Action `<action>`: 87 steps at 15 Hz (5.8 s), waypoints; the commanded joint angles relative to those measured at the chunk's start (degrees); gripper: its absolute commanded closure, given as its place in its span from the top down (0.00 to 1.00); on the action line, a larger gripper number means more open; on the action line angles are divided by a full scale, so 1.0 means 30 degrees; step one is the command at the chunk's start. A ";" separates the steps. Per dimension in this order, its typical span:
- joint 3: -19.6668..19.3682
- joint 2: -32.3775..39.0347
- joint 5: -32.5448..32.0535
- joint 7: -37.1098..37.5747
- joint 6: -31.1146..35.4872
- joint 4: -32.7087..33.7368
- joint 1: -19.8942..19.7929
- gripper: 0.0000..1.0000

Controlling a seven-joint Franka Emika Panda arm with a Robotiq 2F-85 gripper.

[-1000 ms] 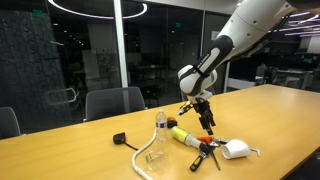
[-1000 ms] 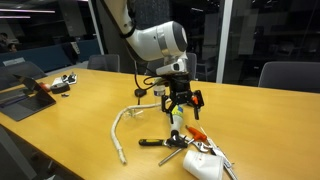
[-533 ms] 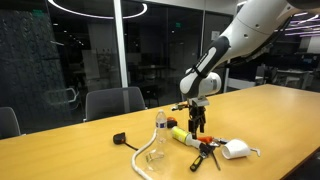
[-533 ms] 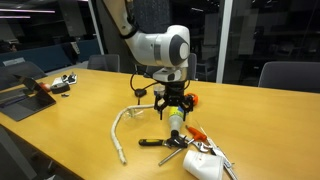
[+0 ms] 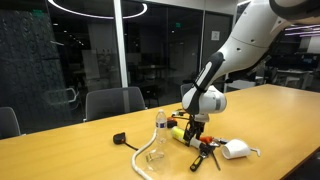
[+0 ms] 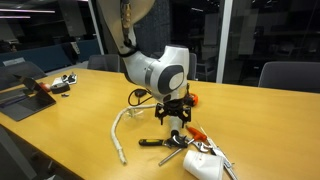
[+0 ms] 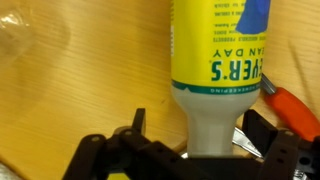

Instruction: Set the yellow bottle upright

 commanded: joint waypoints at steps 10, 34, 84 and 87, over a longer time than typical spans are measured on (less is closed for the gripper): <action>-0.2475 0.0589 -0.2585 0.1311 -0.2943 0.1559 0.2065 0.17; -0.6988 0.5970 -0.7778 0.1994 -2.7810 1.4430 0.5782 0.17; -0.7243 0.7247 -0.7499 0.1687 -3.1671 1.2675 0.6686 0.17; -0.7221 0.7478 -0.7648 0.1540 -3.1936 1.3110 0.6700 0.17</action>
